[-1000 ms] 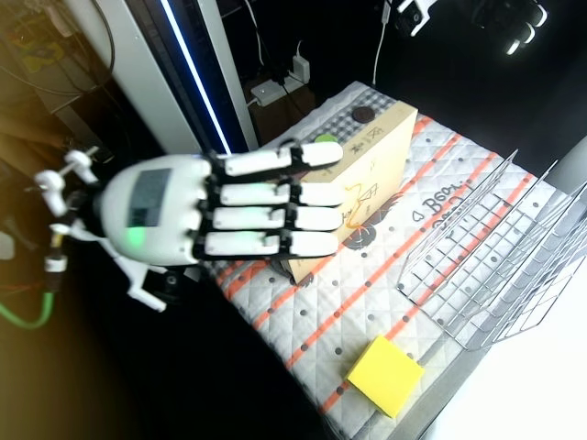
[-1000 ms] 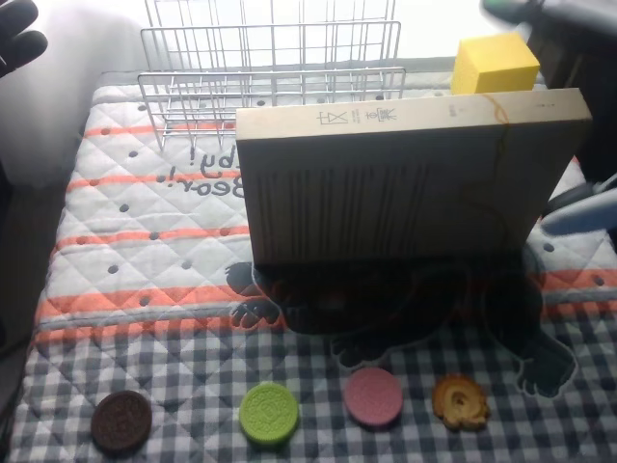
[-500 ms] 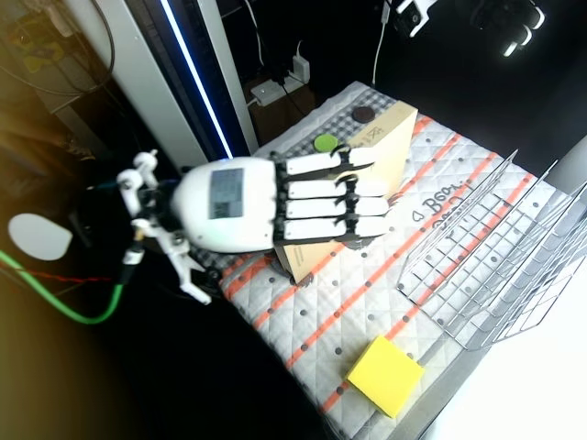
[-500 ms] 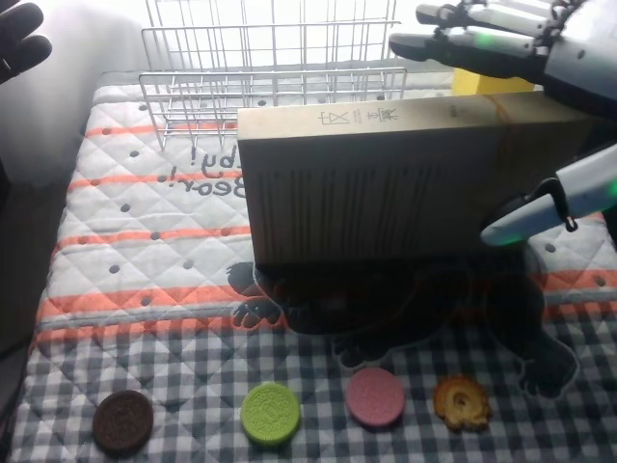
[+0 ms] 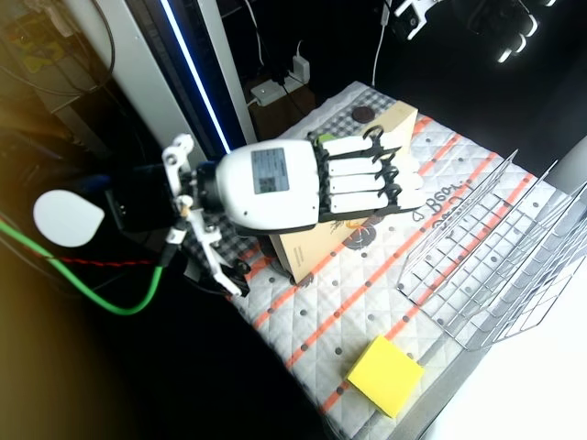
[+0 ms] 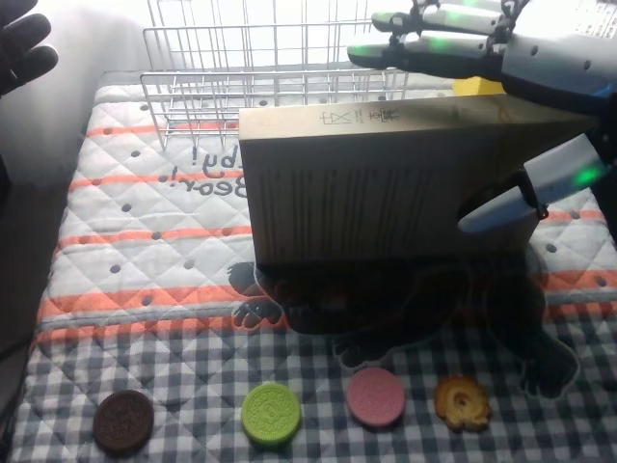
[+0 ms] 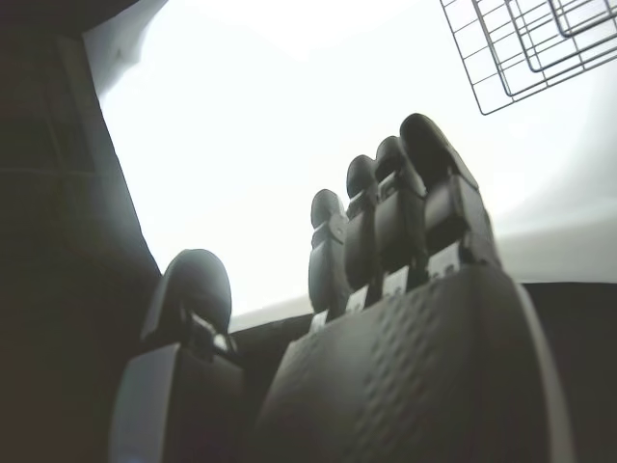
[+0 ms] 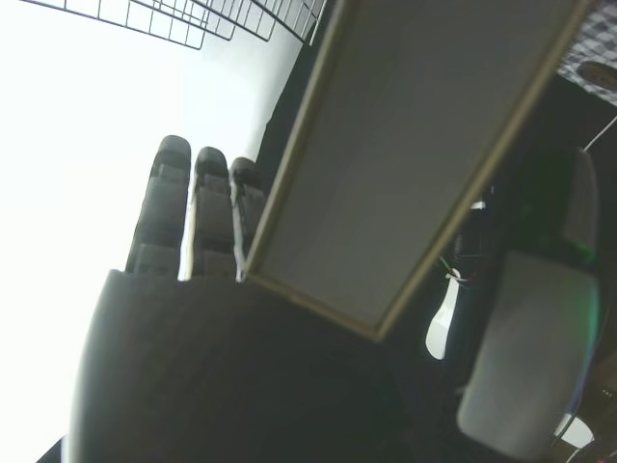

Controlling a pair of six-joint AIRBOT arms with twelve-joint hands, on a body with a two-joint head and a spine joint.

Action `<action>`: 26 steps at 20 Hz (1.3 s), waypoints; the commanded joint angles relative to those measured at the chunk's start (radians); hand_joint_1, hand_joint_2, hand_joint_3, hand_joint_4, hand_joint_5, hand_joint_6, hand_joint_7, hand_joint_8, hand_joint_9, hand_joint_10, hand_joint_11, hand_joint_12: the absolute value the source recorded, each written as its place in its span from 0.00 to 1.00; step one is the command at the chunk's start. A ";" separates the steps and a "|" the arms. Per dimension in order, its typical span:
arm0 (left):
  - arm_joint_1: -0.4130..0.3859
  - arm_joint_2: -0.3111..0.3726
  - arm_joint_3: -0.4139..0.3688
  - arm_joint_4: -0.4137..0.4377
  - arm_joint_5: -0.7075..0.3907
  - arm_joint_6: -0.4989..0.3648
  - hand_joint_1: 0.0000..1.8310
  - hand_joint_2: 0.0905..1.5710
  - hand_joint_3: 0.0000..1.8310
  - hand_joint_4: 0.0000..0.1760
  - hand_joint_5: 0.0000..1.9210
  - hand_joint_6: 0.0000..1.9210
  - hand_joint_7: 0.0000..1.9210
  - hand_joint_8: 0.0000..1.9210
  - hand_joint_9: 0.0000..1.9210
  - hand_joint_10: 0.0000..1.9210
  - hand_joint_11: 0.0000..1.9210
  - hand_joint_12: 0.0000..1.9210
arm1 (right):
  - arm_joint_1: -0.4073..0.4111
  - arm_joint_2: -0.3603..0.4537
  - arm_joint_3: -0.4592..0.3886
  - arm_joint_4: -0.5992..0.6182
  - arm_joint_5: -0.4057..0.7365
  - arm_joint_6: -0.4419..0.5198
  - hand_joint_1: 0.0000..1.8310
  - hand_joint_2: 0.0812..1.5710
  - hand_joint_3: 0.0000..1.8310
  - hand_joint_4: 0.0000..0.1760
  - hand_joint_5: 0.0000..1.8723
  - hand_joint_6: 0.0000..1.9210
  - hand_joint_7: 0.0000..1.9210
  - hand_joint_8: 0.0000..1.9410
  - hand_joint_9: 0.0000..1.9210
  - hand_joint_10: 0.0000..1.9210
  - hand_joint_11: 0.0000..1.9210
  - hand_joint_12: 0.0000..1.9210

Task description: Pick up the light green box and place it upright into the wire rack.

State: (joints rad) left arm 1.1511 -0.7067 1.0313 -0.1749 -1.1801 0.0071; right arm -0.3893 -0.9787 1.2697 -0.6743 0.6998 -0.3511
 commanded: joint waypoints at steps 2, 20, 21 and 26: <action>-0.010 0.000 0.001 -0.021 -0.110 -0.007 0.25 0.71 0.00 0.56 0.19 0.00 0.16 0.00 0.14 0.00 0.00 0.40 | 0.013 0.002 0.006 0.049 0.065 0.009 0.47 0.53 0.00 0.25 0.08 0.00 0.16 0.00 0.17 0.01 0.16 0.11; -0.009 0.000 -0.002 -0.021 -0.118 -0.007 0.24 0.71 0.00 0.57 0.20 0.00 0.17 0.00 0.14 0.00 0.00 0.41 | -0.039 -0.028 0.007 0.107 0.062 0.009 0.70 0.59 0.00 0.00 0.42 0.01 0.40 0.01 0.49 0.38 0.47 0.73; -0.009 0.000 -0.002 -0.021 -0.118 -0.007 0.24 0.71 0.00 0.54 0.20 0.00 0.17 0.00 0.15 0.00 0.00 0.42 | -0.043 -0.028 0.008 0.111 0.060 0.009 0.72 0.60 0.00 0.00 0.46 0.01 0.43 0.01 0.53 0.33 0.52 0.71; -0.009 0.000 -0.003 -0.021 -0.123 -0.007 0.24 0.72 0.00 0.55 0.21 0.00 0.18 0.00 0.15 0.00 0.00 0.43 | -0.058 -0.037 0.022 0.132 0.042 0.009 0.69 0.66 0.00 0.00 0.54 0.51 0.64 0.25 0.73 0.13 0.66 0.43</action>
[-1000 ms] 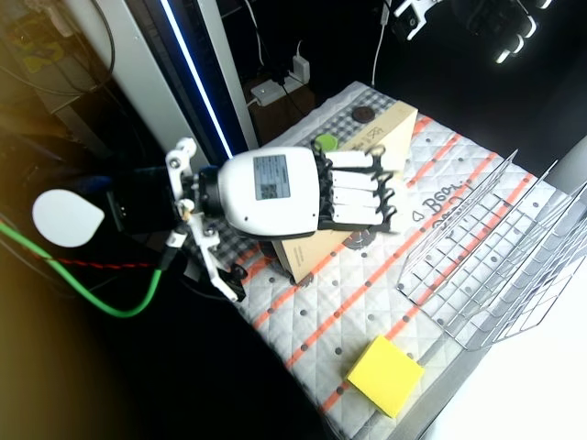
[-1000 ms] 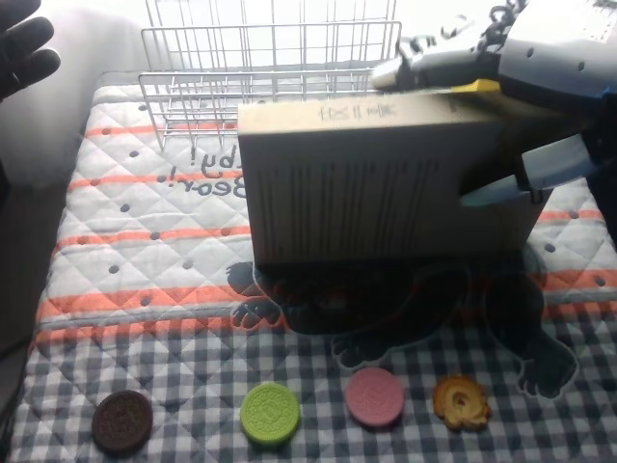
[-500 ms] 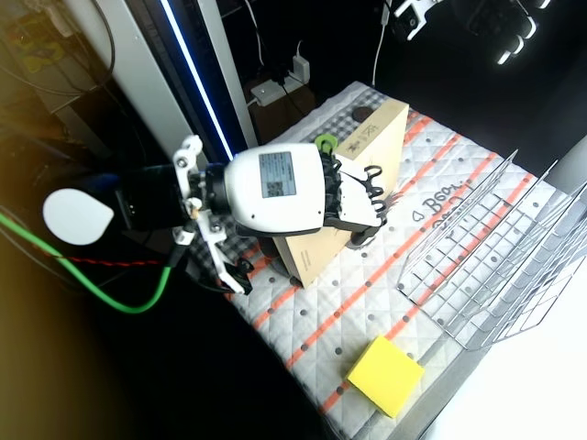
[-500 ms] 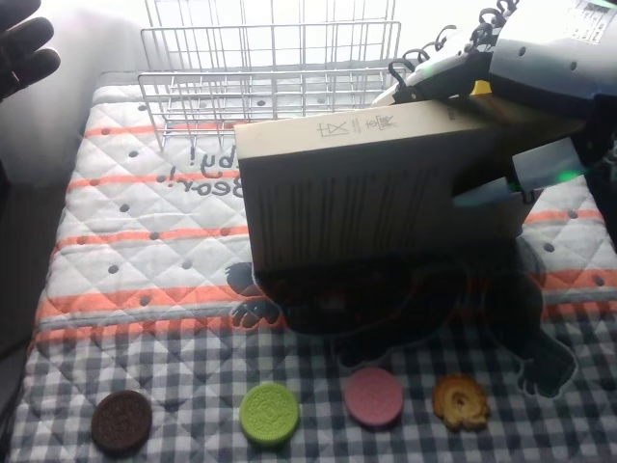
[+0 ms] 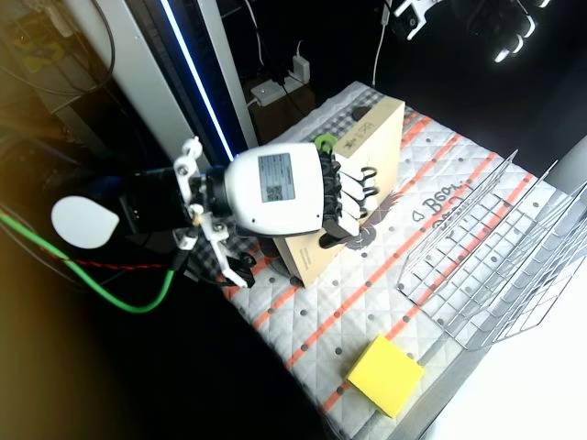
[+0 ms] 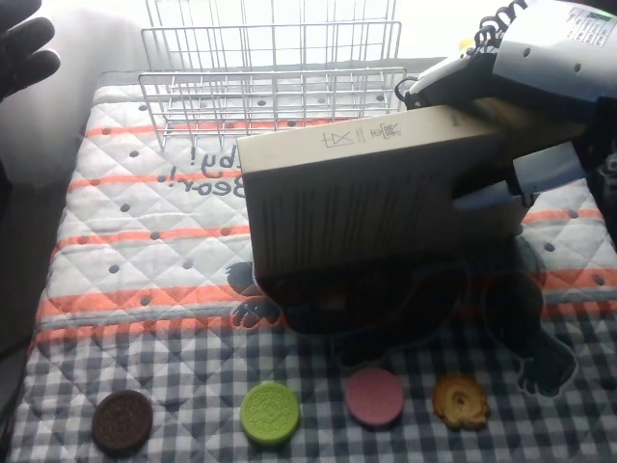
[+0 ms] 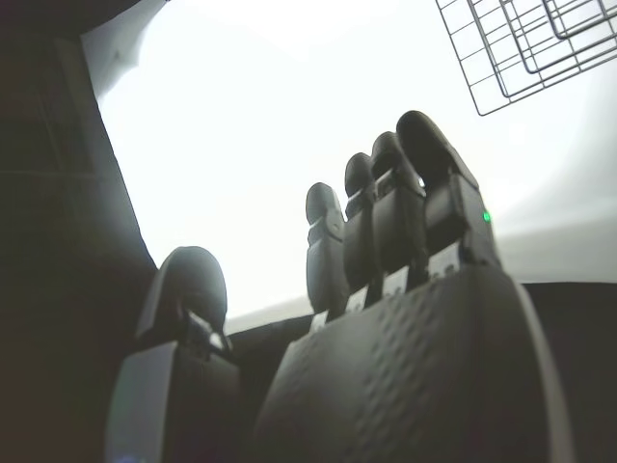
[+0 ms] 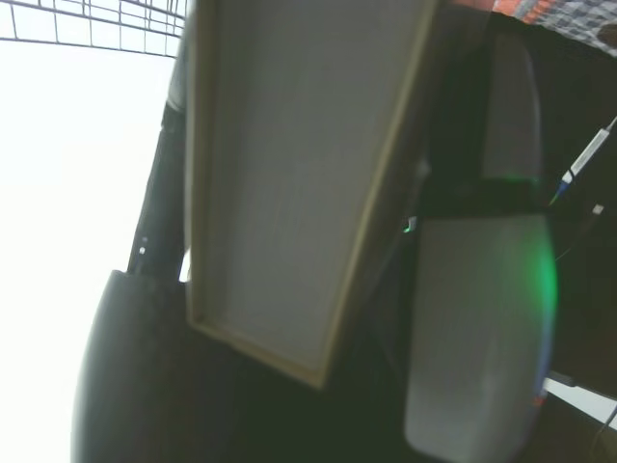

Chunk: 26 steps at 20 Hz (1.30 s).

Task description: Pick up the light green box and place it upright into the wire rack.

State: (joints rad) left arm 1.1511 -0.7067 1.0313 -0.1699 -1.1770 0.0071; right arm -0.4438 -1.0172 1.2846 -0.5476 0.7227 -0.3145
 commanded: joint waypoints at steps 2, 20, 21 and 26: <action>-0.009 0.000 -0.003 -0.024 -0.127 -0.007 0.24 0.71 0.00 0.65 0.21 0.00 0.18 0.00 0.15 0.00 0.00 0.42 | -0.006 -0.006 0.015 0.006 0.005 -0.027 0.69 0.65 0.00 0.00 0.54 0.47 0.66 0.27 0.77 0.03 0.66 0.37; -0.013 -0.007 0.003 -0.021 -0.122 -0.007 0.24 0.74 0.00 0.62 0.21 0.00 0.18 0.00 0.16 0.00 0.00 0.45 | -0.036 -0.026 0.042 -0.030 -0.054 -0.024 0.56 0.57 0.00 0.00 0.47 0.01 0.53 0.02 0.55 0.06 0.29 0.70; -0.013 -0.007 0.003 -0.021 -0.122 -0.007 0.24 0.74 0.00 0.65 0.20 0.00 0.18 0.00 0.17 0.00 0.00 0.45 | -0.037 -0.028 0.042 -0.032 -0.056 -0.024 0.60 0.59 0.00 0.00 0.51 0.01 0.60 0.02 0.61 0.10 0.37 0.72; -0.013 -0.010 0.005 -0.021 -0.121 -0.007 0.24 0.74 0.00 0.63 0.21 0.00 0.19 0.00 0.17 0.00 0.00 0.47 | -0.042 -0.033 0.044 -0.032 -0.058 -0.020 0.70 0.66 0.00 0.00 0.56 0.34 0.61 0.45 0.63 0.50 0.53 0.75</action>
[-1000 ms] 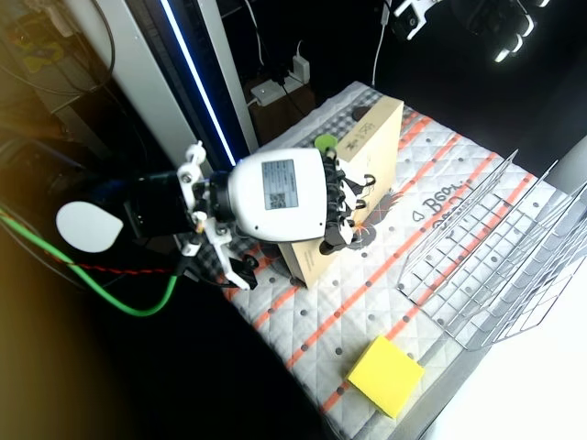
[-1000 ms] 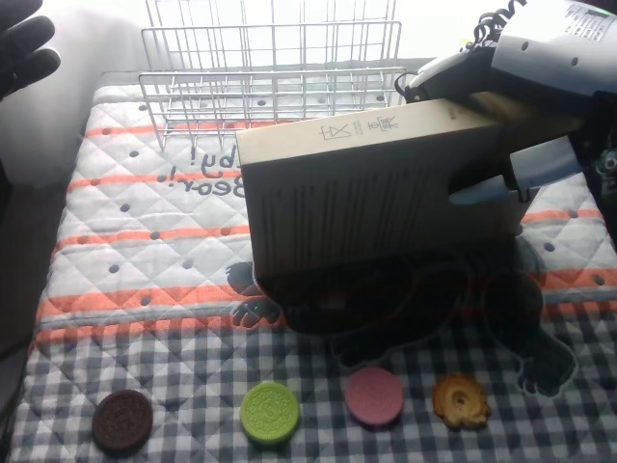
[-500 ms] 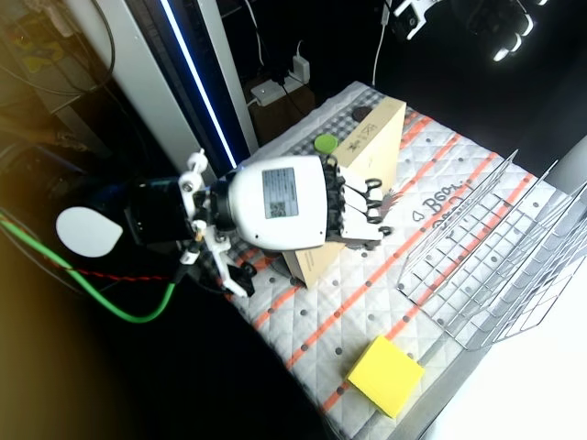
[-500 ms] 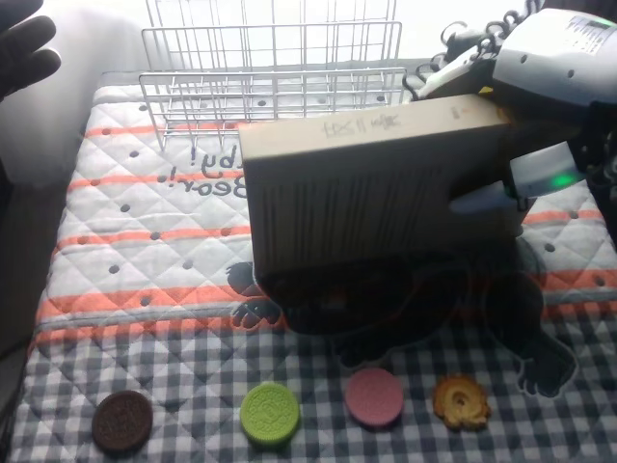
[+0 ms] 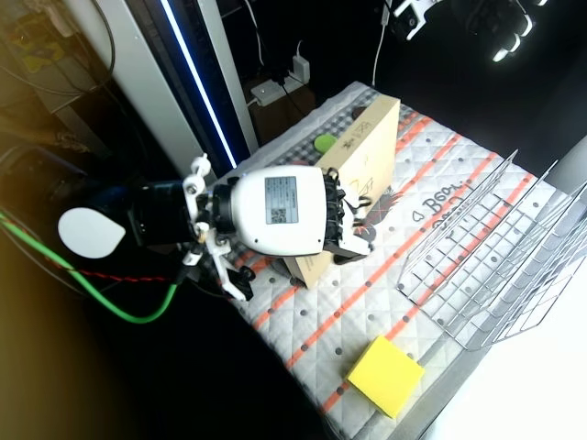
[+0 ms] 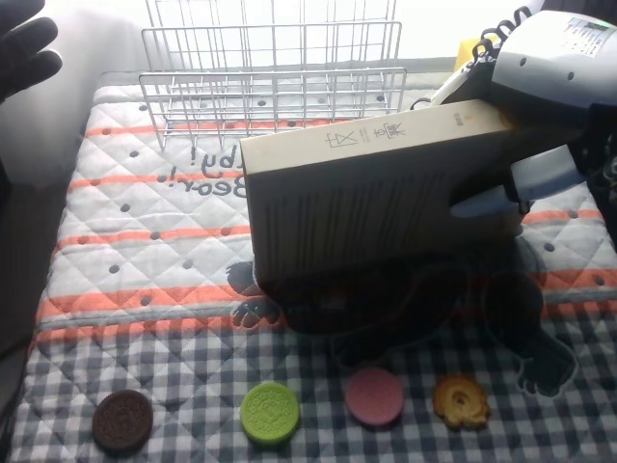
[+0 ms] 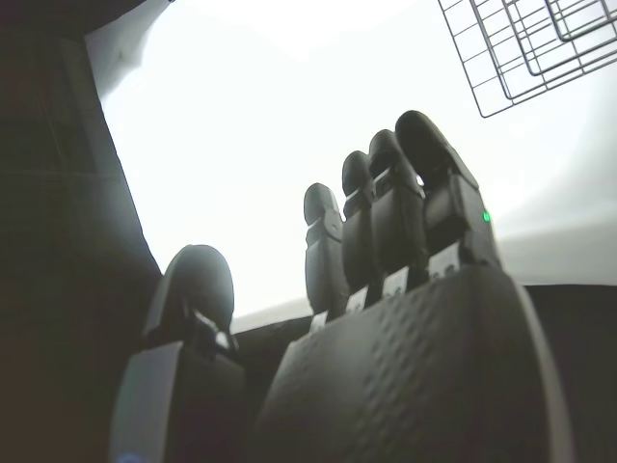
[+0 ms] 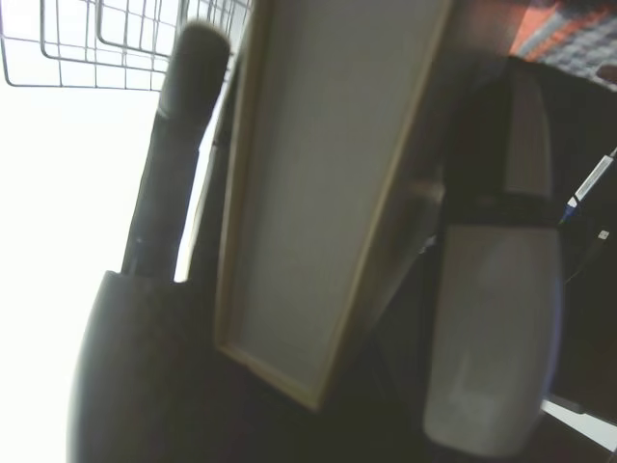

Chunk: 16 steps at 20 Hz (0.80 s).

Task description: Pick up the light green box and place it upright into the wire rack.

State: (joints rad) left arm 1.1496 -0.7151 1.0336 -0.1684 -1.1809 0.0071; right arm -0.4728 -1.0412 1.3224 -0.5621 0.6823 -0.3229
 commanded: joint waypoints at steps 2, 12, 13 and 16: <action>-0.012 -0.002 0.004 -0.023 -0.115 -0.007 0.23 0.75 0.00 0.51 0.21 0.00 0.19 0.00 0.17 0.00 0.00 0.47 | -0.012 -0.008 0.006 -0.015 -0.015 -0.012 0.71 0.65 0.00 0.00 0.56 0.35 0.65 0.38 0.69 0.39 0.58 0.68; -0.012 -0.003 0.002 -0.023 -0.116 -0.007 0.24 0.73 0.00 0.65 0.21 0.00 0.19 0.00 0.16 0.00 0.00 0.44 | 0.137 0.001 0.024 0.026 0.086 -0.007 0.70 0.63 0.00 0.00 0.59 0.36 0.72 0.19 0.77 0.11 0.63 0.51; -0.012 -0.004 0.002 -0.024 -0.116 -0.007 0.24 0.73 0.00 0.62 0.21 0.00 0.19 0.00 0.16 0.00 0.00 0.44 | 0.151 0.001 0.033 0.026 0.085 -0.006 0.71 0.63 0.00 0.00 0.58 0.37 0.73 0.18 0.78 0.08 0.63 0.49; -0.013 -0.003 0.001 -0.023 -0.116 -0.007 0.26 0.73 0.00 0.63 0.22 0.00 0.19 0.00 0.16 0.00 0.00 0.44 | 0.178 0.000 0.038 0.026 0.084 0.008 0.71 0.63 0.00 0.00 0.58 0.37 0.74 0.17 0.81 0.03 0.67 0.45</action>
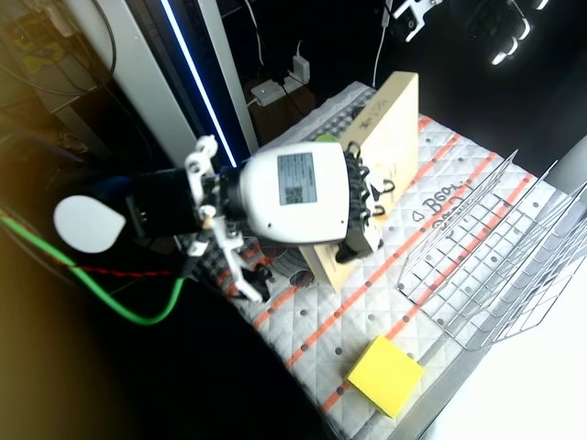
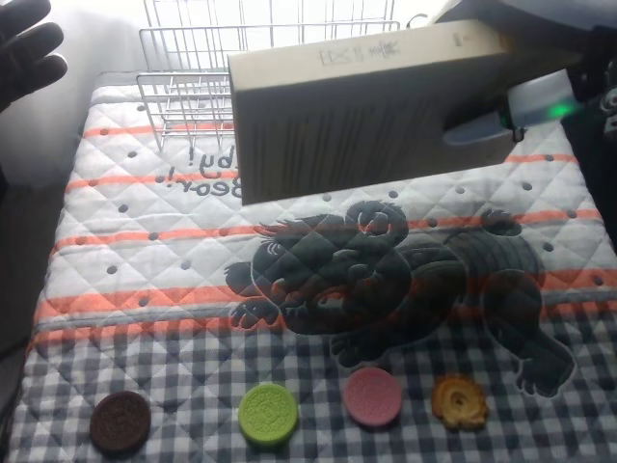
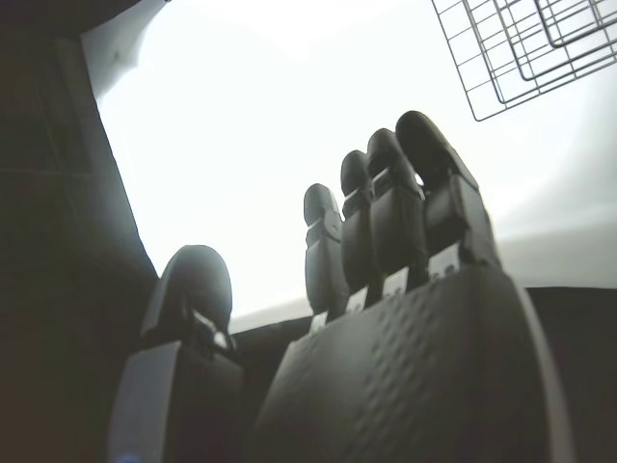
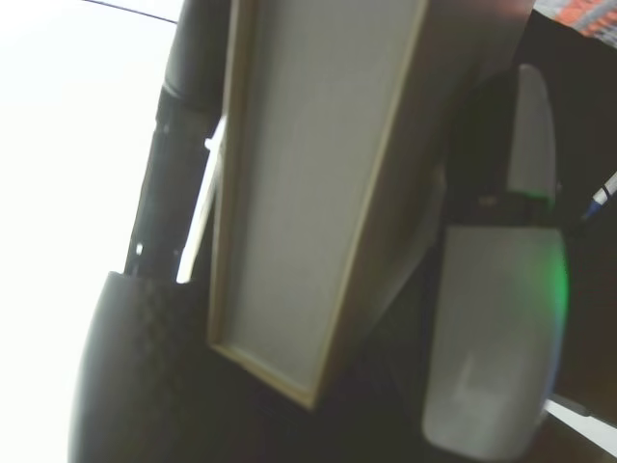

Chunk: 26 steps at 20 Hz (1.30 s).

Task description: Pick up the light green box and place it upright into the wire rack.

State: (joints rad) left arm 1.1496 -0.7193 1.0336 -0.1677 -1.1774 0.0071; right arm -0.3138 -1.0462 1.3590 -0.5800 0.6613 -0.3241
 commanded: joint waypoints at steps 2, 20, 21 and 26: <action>-0.013 0.001 0.001 -0.025 -0.119 -0.007 0.26 0.73 0.00 0.63 0.21 0.00 0.18 0.00 0.16 0.00 0.00 0.44 | 0.029 0.005 0.001 0.043 0.106 0.021 0.71 0.63 0.00 0.00 0.58 0.37 0.74 0.16 0.82 0.02 0.68 0.42; -0.020 -0.005 0.003 -0.024 -0.105 -0.007 0.28 0.71 0.00 0.52 0.23 0.00 0.17 0.00 0.15 0.00 0.00 0.39 | 0.215 0.002 0.010 -0.005 0.119 0.035 0.70 0.64 0.00 0.00 0.54 0.46 0.72 0.18 0.82 0.00 0.69 0.45; -0.020 -0.006 0.004 -0.023 -0.103 -0.007 0.28 0.71 0.00 0.53 0.23 0.00 0.17 0.00 0.15 0.00 0.00 0.39 | 0.220 -0.002 0.014 -0.007 0.114 0.035 0.70 0.64 0.00 0.00 0.53 0.46 0.71 0.18 0.82 0.00 0.69 0.45; -0.023 -0.009 0.006 -0.020 -0.098 -0.007 0.28 0.71 0.00 0.37 0.23 0.00 0.17 0.00 0.14 0.00 0.00 0.37 | 0.258 -0.037 0.053 -0.006 0.071 0.035 0.70 0.64 0.00 0.00 0.55 0.44 0.71 0.20 0.84 0.00 0.74 0.43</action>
State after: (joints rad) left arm 1.1366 -0.7269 1.0344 -0.1635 -1.1568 0.0071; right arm -0.0757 -1.0920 1.4071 -0.6472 0.6399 -0.2913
